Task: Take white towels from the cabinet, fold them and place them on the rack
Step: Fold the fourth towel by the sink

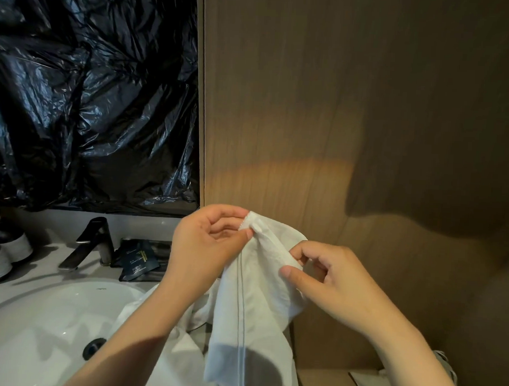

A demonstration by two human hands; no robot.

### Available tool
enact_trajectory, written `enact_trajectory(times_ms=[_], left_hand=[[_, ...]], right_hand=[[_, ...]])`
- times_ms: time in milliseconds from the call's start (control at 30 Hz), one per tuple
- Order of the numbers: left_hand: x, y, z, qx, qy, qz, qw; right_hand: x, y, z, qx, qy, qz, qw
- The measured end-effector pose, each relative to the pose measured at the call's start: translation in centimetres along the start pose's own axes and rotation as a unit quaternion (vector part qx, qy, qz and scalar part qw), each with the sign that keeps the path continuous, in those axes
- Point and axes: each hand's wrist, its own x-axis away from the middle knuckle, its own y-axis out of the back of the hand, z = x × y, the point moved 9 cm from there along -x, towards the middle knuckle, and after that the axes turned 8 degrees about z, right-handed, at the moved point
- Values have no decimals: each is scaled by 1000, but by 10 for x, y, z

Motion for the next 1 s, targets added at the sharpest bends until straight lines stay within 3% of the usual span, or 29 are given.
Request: enact_trajectory(times_ms=[167, 500, 800, 1000], left_hand=[[-22, 6, -5, -23, -14, -22, 999], [-59, 6, -18, -52, -43, -29, 997], [-79, 22, -28, -96, -57, -43, 993], [-79, 27, -23, -121, -52, -36, 991]], right_hand=[[-1, -2, -9, 47, -9, 32, 998], [2, 41, -11, 248, -5, -26, 968], [-10, 71, 21, 347, 77, -6, 935], [-22, 89, 4, 367, -14, -75, 927]])
